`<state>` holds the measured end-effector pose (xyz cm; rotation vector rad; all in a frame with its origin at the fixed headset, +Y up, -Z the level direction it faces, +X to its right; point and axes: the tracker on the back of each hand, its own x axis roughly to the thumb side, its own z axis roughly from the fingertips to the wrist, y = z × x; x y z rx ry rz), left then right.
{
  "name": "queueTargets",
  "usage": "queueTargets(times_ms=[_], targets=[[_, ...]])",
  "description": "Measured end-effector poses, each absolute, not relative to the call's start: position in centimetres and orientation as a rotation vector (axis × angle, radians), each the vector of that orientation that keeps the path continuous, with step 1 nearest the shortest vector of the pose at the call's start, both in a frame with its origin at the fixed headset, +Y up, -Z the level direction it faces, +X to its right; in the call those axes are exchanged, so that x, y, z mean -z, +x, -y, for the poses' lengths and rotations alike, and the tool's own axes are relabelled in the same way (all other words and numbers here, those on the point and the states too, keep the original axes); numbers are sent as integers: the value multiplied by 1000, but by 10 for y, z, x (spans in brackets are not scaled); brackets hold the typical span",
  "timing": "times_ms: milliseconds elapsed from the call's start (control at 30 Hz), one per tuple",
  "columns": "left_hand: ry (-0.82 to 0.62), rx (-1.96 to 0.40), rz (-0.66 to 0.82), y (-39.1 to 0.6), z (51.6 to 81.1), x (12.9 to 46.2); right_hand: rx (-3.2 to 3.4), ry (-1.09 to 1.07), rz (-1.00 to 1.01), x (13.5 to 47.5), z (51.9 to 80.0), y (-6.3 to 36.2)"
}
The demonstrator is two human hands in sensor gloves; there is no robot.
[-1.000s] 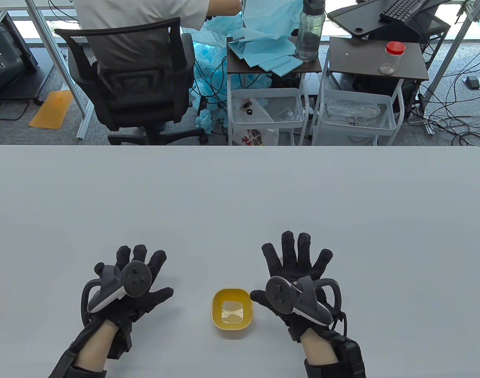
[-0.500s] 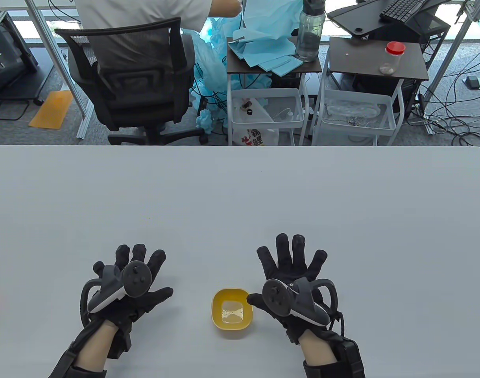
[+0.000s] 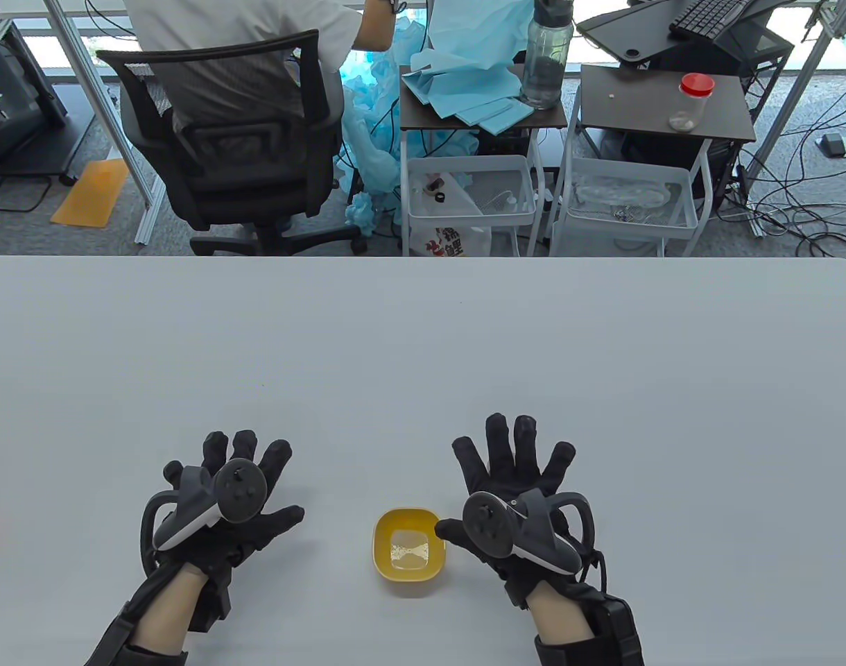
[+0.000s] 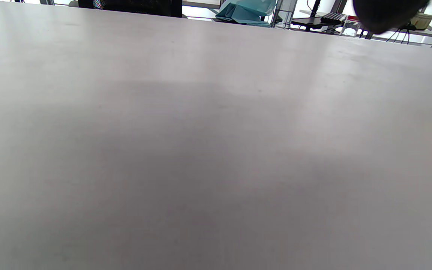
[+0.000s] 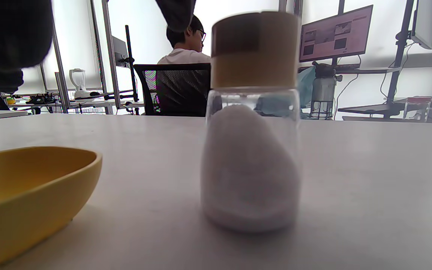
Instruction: Invert dispenser and press with thumb onto small dish
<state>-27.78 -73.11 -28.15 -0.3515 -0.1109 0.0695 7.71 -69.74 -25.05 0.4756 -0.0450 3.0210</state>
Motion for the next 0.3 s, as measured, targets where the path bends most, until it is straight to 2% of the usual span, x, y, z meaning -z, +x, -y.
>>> queueTargets(times_ms=[300], targets=[[-354,-64,119,-277,730,282,-3024,475,27,249,698,76]])
